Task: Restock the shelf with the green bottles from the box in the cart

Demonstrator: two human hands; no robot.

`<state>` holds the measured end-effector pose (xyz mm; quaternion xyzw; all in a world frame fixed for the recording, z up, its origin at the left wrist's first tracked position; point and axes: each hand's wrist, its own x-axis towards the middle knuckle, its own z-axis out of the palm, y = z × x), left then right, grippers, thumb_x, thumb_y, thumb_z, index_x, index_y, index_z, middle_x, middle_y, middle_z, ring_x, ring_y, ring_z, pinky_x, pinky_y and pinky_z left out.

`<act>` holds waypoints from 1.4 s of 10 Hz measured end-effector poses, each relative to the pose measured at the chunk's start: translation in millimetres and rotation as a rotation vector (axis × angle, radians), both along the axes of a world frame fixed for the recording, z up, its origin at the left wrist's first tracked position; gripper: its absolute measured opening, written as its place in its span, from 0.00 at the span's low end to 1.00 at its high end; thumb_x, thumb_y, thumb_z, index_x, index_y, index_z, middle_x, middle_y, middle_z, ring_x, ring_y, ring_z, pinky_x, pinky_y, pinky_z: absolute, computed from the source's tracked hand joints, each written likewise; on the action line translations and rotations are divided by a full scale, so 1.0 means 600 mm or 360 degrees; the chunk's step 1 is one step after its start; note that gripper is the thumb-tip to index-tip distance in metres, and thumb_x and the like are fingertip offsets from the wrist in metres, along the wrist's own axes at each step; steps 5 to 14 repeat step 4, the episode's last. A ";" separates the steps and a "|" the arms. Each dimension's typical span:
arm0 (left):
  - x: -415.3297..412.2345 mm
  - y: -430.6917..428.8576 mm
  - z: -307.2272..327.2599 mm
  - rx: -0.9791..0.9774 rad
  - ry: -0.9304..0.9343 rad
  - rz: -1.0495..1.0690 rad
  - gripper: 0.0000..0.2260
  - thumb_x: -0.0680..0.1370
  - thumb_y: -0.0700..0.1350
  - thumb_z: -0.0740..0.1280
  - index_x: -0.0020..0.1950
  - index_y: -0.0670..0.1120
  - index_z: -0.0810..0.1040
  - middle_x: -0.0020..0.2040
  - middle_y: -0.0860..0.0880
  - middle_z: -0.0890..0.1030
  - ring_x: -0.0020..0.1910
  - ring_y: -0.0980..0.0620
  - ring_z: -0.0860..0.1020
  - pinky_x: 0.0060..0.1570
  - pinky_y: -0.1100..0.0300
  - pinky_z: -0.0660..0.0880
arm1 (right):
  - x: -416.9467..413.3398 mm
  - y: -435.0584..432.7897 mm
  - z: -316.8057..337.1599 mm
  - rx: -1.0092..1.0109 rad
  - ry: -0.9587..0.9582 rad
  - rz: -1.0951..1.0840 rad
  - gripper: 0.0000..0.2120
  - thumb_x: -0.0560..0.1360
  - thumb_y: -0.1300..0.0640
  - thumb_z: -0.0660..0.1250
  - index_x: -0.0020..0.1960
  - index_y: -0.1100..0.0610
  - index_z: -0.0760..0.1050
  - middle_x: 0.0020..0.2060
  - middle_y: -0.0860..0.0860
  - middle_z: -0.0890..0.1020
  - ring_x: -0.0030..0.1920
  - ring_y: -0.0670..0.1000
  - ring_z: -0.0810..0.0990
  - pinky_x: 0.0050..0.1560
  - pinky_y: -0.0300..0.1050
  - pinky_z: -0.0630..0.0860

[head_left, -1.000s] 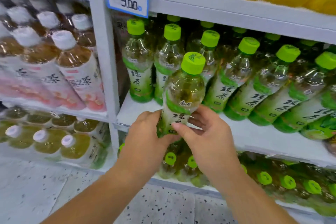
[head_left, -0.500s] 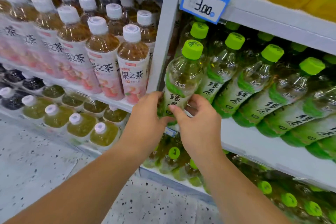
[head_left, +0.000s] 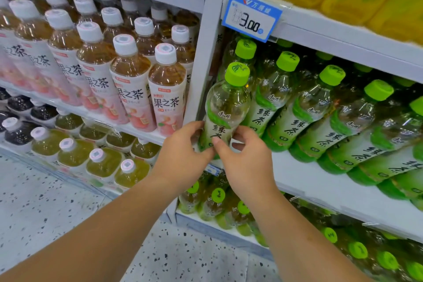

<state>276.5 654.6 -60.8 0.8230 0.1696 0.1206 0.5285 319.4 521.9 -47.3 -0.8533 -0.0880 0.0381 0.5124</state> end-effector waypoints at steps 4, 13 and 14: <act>-0.038 0.007 0.082 -0.0211 0.0300 0.0077 0.21 0.78 0.64 0.63 0.65 0.54 0.77 0.54 0.64 0.79 0.53 0.68 0.74 0.46 0.68 0.67 | -0.043 -0.099 0.102 0.0094 0.0301 -0.0137 0.14 0.74 0.41 0.69 0.58 0.44 0.78 0.47 0.39 0.82 0.47 0.33 0.79 0.45 0.33 0.74; -0.038 0.007 0.082 -0.0211 0.0300 0.0077 0.21 0.78 0.64 0.63 0.65 0.54 0.77 0.54 0.64 0.79 0.53 0.68 0.74 0.46 0.68 0.67 | -0.043 -0.099 0.102 0.0094 0.0301 -0.0137 0.14 0.74 0.41 0.69 0.58 0.44 0.78 0.47 0.39 0.82 0.47 0.33 0.79 0.45 0.33 0.74; -0.038 0.007 0.082 -0.0211 0.0300 0.0077 0.21 0.78 0.64 0.63 0.65 0.54 0.77 0.54 0.64 0.79 0.53 0.68 0.74 0.46 0.68 0.67 | -0.043 -0.099 0.102 0.0094 0.0301 -0.0137 0.14 0.74 0.41 0.69 0.58 0.44 0.78 0.47 0.39 0.82 0.47 0.33 0.79 0.45 0.33 0.74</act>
